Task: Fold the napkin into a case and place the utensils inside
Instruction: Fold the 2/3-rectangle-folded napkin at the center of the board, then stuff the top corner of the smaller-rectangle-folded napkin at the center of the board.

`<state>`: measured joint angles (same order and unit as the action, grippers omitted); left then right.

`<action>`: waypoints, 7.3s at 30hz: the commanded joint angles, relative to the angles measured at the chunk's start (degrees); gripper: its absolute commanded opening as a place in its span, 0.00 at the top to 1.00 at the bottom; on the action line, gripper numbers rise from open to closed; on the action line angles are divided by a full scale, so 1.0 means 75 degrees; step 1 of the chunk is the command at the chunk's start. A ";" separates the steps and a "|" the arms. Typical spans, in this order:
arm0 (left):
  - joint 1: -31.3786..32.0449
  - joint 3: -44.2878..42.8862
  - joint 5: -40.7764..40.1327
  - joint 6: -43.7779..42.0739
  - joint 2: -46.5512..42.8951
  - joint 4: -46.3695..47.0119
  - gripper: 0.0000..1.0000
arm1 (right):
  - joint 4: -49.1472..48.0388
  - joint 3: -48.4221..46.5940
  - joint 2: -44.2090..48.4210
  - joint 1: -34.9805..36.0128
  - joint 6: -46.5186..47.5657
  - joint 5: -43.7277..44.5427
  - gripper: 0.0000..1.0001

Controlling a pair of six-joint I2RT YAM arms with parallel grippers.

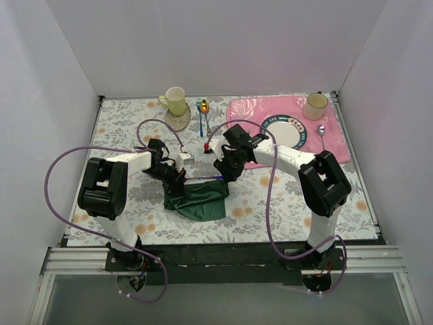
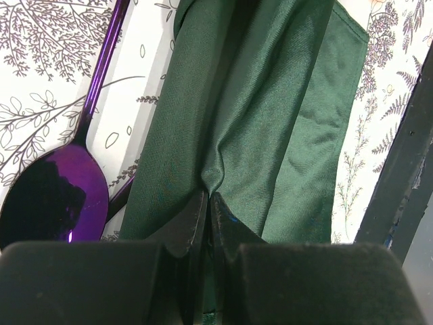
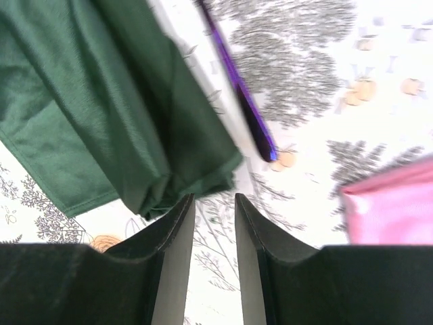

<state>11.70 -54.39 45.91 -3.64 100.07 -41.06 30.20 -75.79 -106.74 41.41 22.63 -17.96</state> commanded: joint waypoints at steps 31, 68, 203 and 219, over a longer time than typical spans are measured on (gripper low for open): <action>-0.0060 -0.0084 -0.0111 -0.0300 -0.0006 -0.0034 0.83 | -0.0488 -0.0488 -0.0743 -0.0224 -0.1284 -0.1908 0.99; 0.5119 0.3549 -0.4445 -0.2058 -0.4824 0.2157 0.62 | -0.0827 0.0097 -0.1061 -0.0212 -0.0967 -0.1321 0.99; 0.1709 0.0959 0.0464 0.2547 -0.0875 0.4877 0.40 | -0.1237 0.0144 -0.0417 -0.0611 -0.1518 -0.3629 0.99; 0.1744 0.0596 0.0758 0.3391 -0.0417 0.4445 1.00 | -0.1261 0.0144 -0.0452 -0.0599 -0.1611 -0.3606 0.99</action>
<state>24.71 -47.55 49.65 19.62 96.62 -5.19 22.28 -75.11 -112.90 36.77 10.70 -43.92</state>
